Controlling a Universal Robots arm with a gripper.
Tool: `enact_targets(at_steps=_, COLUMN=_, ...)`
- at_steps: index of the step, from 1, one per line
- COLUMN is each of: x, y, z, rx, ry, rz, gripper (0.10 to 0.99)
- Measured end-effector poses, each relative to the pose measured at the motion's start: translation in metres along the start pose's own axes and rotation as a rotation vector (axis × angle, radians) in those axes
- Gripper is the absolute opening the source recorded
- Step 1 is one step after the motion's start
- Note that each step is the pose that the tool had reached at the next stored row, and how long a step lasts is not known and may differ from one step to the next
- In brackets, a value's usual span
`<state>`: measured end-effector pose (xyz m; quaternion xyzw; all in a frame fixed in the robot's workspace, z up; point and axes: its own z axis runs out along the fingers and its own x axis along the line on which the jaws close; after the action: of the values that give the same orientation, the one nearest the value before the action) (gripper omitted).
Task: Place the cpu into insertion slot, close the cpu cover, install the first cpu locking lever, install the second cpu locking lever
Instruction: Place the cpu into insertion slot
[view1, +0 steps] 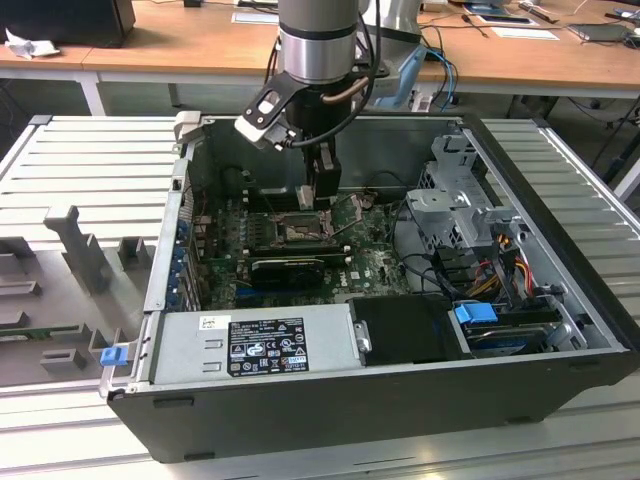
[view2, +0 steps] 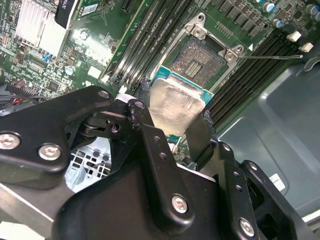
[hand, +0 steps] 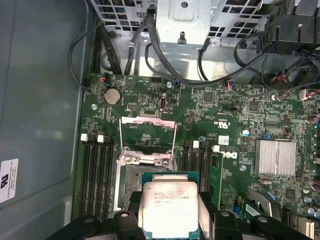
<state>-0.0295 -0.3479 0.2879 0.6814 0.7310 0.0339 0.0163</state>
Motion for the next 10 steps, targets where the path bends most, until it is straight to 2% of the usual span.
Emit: enact_targets(at_steps=10, x=-0.0002, y=-0.0006, z=0.0079, rx=0.0, ry=-0.0017, rz=0.009, gripper=0.529)
